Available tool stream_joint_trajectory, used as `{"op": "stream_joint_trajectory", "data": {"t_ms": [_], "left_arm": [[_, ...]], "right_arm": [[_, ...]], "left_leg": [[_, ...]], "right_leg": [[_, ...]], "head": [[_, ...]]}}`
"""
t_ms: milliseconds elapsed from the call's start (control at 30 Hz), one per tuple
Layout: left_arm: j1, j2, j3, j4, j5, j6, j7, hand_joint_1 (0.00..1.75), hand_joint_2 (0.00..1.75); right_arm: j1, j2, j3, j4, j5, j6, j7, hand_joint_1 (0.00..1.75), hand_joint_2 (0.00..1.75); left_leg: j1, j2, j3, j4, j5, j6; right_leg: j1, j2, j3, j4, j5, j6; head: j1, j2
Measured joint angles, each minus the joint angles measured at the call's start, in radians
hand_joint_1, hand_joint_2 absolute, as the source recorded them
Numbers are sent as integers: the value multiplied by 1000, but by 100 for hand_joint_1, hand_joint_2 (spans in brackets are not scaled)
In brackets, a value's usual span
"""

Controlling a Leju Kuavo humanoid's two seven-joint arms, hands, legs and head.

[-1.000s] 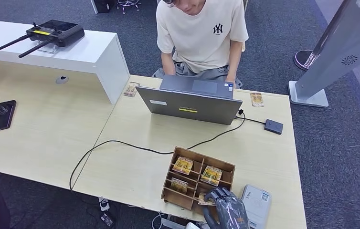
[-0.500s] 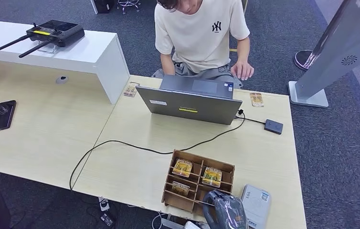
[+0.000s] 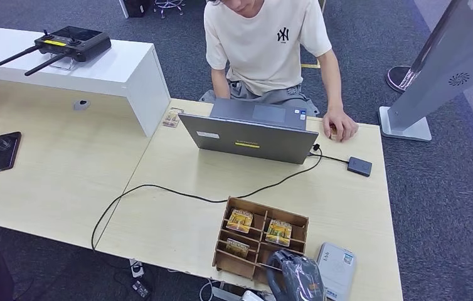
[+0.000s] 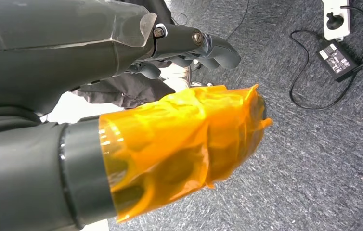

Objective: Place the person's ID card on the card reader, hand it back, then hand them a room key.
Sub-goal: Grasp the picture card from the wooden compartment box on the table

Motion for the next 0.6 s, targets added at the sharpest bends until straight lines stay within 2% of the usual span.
{"op": "stream_joint_trajectory", "data": {"t_ms": [200, 600], "left_arm": [[1, 0, 0, 0, 0, -2, 0, 0, 0], [9, -9, 11, -9, 0, -24, -1, 0, 0]], "right_arm": [[8, 0, -9, -27, 7, -29, -5, 171, 175], [39, 0, -45, -180, 6, -80, -32, 172, 175]], "left_leg": [[0, 0, 0, 0, 0, 0], [0, 0, 0, 0, 0, 0]], "right_leg": [[0, 0, 0, 0, 0, 0], [0, 0, 0, 0, 0, 0]], "head": [[0, 0], [0, 0]]}}
